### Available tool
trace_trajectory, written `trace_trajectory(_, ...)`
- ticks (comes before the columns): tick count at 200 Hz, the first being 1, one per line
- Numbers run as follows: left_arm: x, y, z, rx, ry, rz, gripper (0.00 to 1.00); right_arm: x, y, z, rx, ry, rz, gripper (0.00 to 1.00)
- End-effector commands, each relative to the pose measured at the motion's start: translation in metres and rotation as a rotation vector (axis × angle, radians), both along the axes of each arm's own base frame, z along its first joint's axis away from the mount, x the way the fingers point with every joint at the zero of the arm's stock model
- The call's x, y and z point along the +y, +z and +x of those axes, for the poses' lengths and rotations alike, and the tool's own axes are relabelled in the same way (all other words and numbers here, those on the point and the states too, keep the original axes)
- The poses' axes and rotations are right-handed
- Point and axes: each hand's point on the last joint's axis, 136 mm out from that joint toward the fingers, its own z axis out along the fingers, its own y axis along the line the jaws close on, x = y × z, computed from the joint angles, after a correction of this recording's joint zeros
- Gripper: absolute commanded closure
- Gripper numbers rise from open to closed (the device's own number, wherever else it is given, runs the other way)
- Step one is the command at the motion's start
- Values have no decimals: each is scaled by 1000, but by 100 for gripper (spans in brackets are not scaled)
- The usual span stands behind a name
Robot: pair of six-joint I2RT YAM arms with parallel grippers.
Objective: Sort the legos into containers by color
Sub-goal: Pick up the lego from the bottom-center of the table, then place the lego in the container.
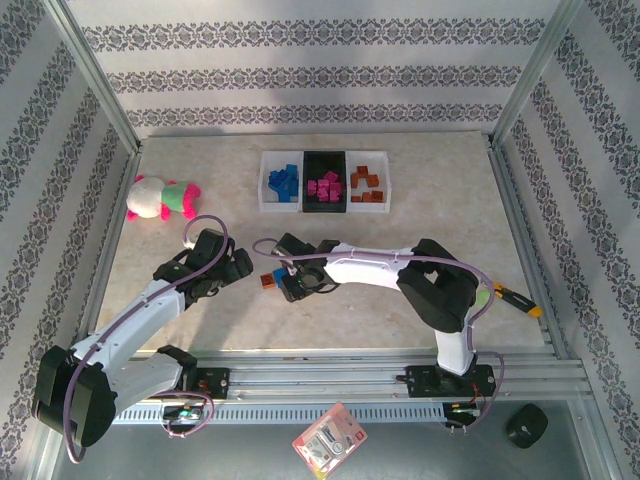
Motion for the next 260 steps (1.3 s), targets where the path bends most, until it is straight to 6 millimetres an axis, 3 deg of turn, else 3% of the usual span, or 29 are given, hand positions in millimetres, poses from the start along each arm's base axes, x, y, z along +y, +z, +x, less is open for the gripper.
trace_trajectory(1, 1, -5, -2, 31, -42, 24, 0, -12, 24, 1, -25, -38, 10, 65)
trace_trajectory(23, -9, -5, 1, 35, -90, 16, 1, -29, 42, 9, -62, -81, 26, 66)
trace_trajectory(49, -26, -2, 7, 19, -137, 3, 1, -62, 65, 37, -139, -156, 35, 66)
trace_trajectory(67, -40, -2, 10, 10, -170, -3, 1, -92, 82, 71, -210, -218, 28, 65)
trace_trajectory(96, -61, -2, 15, 12, -211, 3, 1, -142, 107, 144, -344, -334, 8, 64)
trace_trajectory(139, -79, -10, 18, 39, -207, -15, 0, -195, 106, 238, -392, -490, 43, 64)
trace_trajectory(179, -84, -12, 19, 44, -212, -5, 1, -212, 89, 292, -367, -514, 46, 61)
trace_trajectory(194, -82, -11, 20, 42, -208, 1, 1, -213, 86, 300, -354, -507, 48, 54)
trace_trajectory(218, -78, -9, 20, 39, -187, 10, 1, -210, 105, 295, -382, -478, 52, 39)
trace_trajectory(236, -73, -8, 20, 34, -166, 20, 1, -204, 120, 274, -401, -445, 60, 35)
trace_trajectory(260, -63, -9, 20, 37, -126, 4, 1, -178, 126, 227, -402, -359, 90, 33)
